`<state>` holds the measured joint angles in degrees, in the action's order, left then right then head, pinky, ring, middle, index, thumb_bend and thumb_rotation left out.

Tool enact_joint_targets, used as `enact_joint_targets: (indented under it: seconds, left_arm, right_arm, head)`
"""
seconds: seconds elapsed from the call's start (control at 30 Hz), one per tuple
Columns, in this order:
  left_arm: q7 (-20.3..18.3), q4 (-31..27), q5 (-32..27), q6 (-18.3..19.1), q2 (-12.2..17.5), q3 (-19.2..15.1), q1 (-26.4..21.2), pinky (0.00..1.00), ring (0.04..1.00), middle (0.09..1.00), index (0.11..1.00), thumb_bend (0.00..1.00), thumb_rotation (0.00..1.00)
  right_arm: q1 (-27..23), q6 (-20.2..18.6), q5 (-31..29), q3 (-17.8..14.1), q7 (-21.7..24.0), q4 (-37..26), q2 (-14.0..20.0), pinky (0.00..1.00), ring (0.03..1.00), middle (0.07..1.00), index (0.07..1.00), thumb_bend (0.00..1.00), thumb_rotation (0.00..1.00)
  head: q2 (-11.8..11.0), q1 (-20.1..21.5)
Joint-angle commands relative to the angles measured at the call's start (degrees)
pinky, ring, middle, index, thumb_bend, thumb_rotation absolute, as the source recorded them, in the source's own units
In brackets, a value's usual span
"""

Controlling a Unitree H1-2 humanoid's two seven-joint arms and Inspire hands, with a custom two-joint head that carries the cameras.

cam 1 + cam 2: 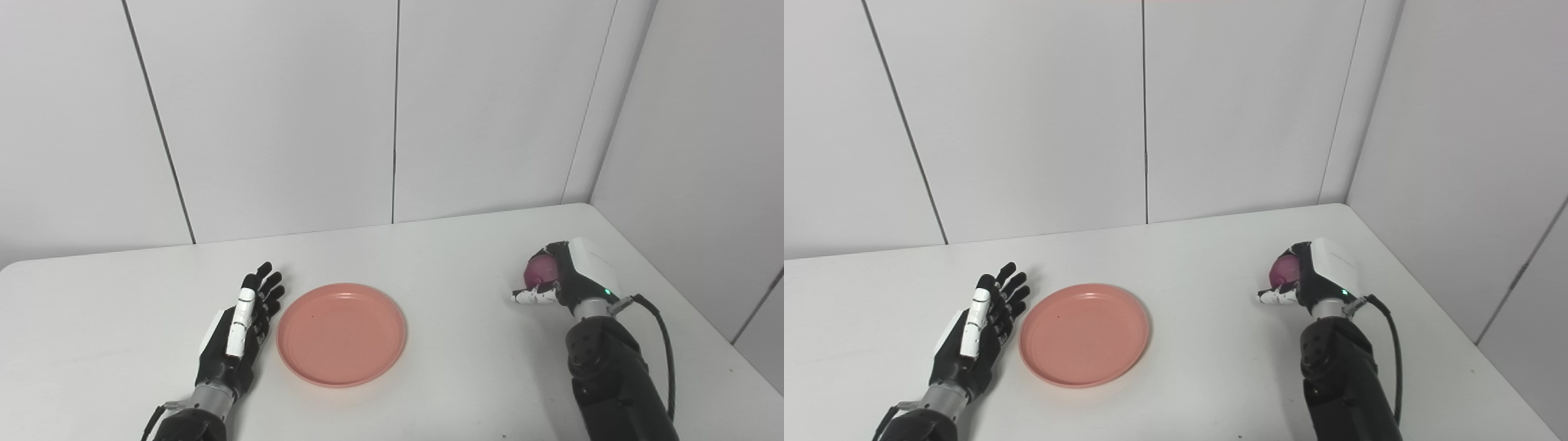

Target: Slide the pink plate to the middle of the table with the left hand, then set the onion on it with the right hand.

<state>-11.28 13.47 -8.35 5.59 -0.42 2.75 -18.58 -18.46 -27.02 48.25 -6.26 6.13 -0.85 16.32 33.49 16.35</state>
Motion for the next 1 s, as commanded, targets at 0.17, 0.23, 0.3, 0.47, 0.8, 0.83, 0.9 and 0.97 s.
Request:
enact_joint_targets:
  seconds: [0.17,0.23,0.3,0.47,0.8,0.83,0.9,0.97]
  left_arm:
    - [-0.4,-2.4,-0.4,-0.1,-0.6,0.4,-1.9,1.0,0.972,0.974,0.964,0.7,1.0]
    - [-0.3,-2.5,-0.4,-0.1,-0.8,0.3,-1.9,1.0,0.973,0.975,0.965,0.7,1.0]
    - [-0.3,-2.3,-0.4,-0.3,-1.0,0.3,-2.0,1.0,0.973,0.975,0.966,0.7,1.0]
    - [-0.1,-1.8,-0.2,-0.5,-1.1,0.3,-2.1,1.0,0.973,0.971,0.962,0.7,1.0]
    - [0.4,-2.8,0.4,-0.3,-1.1,0.5,-2.0,1.0,0.97,0.972,0.962,0.7,1.0]
    - [0.4,-2.9,0.4,-0.2,-1.1,0.5,-2.0,1.0,0.971,0.973,0.963,0.7,1.0]
    - [0.5,-3.1,0.4,0.1,-1.1,0.5,-2.0,1.0,0.97,0.971,0.96,0.7,1.0]
    - [0.5,-3.1,0.2,0.2,-1.2,0.5,-2.0,1.0,0.973,0.971,0.959,0.7,1.0]
  right_arm:
    - [-2.0,0.4,-1.9,2.6,-2.1,-6.7,0.4,0.13,0.407,0.503,0.491,0.51,0.0]
    - [-2.0,0.3,-1.8,3.9,-1.2,-8.1,0.2,0.14,0.406,0.505,0.489,0.51,0.0]
    - [-2.0,0.2,-1.3,5.5,0.3,-9.4,-0.1,0.15,0.403,0.505,0.489,0.51,0.0]
    - [-1.6,0.4,-0.9,9.0,2.4,-10.9,-1.1,0.17,0.398,0.507,0.489,0.51,0.0]
    - [-2.0,1.5,-2.3,15.6,3.1,-10.2,-2.8,0.24,0.353,0.474,0.559,0.5,0.0]
    - [-2.1,1.9,-2.6,16.0,3.0,-10.1,-3.0,0.24,0.352,0.473,0.562,0.5,0.0]
    - [-2.4,1.6,-3.0,16.7,3.3,-10.0,-3.3,0.24,0.385,0.503,0.514,0.51,0.0]
    - [-2.6,1.9,-3.5,17.5,3.5,-9.8,-3.6,0.24,0.4,0.515,0.495,0.51,0.0]
  head:
    - [0.0,-0.9]
    - [-0.1,-1.1]
    - [-0.2,-1.1]
    - [-0.4,-1.6]
    - [0.1,-3.3]
    - [0.1,-3.3]
    - [0.1,-3.3]
    - [0.1,-3.8]
